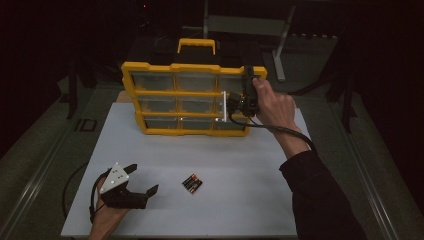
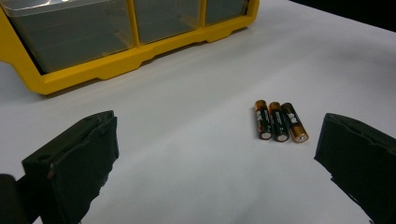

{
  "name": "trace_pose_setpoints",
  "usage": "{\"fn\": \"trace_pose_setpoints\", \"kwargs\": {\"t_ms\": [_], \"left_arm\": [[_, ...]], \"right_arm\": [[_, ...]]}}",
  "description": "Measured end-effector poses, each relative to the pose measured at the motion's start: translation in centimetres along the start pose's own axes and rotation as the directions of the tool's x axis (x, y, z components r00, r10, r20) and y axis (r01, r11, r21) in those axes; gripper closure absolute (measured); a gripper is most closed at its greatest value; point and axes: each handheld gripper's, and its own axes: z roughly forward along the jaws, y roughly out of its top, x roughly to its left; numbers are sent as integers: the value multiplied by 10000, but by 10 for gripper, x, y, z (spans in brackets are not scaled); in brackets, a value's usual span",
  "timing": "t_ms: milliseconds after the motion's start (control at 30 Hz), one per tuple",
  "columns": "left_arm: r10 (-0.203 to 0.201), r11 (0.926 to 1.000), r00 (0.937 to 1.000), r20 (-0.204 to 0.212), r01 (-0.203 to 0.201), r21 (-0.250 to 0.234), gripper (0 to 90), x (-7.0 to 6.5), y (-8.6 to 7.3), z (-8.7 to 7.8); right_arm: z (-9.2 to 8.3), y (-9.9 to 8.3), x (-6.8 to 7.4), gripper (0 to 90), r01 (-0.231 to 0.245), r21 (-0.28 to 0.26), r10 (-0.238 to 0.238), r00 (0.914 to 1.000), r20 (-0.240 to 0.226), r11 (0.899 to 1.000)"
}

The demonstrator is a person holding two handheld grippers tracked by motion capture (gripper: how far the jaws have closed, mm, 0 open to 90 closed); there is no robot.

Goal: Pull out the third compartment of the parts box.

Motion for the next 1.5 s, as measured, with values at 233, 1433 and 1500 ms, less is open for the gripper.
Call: {"fn": "trace_pose_setpoints", "kwargs": {"t_ms": [233, 1433, 1500], "left_arm": [[-14, 10000, 10000, 10, 14, -12, 3, 0, 0, 0], [-43, 10000, 10000, 51, 43, 17, 3, -1, 0, 1], [-49, 10000, 10000, 58, 49, 6, 3, -1, 0, 1]], "right_arm": [[-7, 1, 0, 569, 68, -49, -68, 10000, -6, 10000], [-23, 2, -7, 792, 522, -95, -530, 9901, -1298, 9986], [-24, 2, -7, 792, 510, -118, -522, 9898, -1325, 9986]]}}
